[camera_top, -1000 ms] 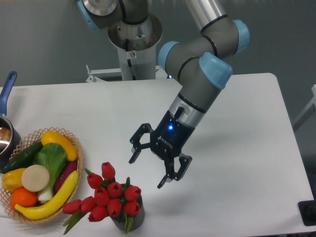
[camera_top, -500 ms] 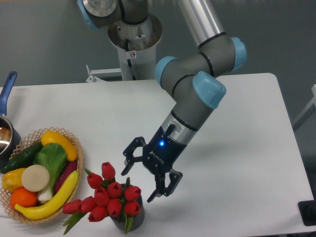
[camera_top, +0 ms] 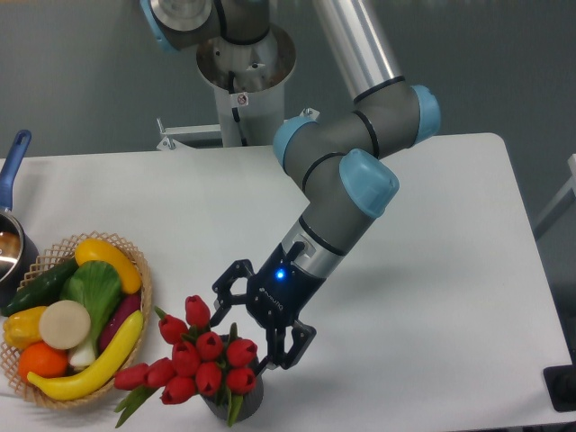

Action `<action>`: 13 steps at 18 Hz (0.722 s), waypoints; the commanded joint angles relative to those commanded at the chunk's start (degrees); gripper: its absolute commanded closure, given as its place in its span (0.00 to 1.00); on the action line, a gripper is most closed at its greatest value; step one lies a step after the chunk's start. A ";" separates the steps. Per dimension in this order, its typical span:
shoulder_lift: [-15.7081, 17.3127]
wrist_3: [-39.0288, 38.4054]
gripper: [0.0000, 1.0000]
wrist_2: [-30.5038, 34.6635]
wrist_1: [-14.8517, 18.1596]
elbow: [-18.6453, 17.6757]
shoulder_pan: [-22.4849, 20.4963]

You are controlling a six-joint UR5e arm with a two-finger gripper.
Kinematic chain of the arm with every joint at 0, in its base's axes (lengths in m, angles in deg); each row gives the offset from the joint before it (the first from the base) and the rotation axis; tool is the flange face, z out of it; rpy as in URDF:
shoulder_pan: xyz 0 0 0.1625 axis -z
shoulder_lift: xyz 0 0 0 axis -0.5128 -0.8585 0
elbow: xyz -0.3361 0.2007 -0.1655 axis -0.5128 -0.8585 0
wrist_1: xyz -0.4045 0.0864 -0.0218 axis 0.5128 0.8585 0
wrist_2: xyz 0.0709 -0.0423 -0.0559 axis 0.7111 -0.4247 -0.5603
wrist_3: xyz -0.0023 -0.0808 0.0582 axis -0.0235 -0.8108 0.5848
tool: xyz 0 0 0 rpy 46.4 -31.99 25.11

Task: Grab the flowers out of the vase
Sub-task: 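Lower the gripper around the tulip stems above the vase rim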

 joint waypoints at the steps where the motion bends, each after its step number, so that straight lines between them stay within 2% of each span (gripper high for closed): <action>1: -0.09 -0.09 0.00 0.00 0.09 0.09 0.00; 10: -1.49 -1.31 0.00 -0.09 0.09 1.32 1.50; 12: -1.50 -1.94 0.05 -0.09 0.09 1.58 1.50; 13: -1.49 -2.02 0.11 -0.17 0.09 1.67 1.50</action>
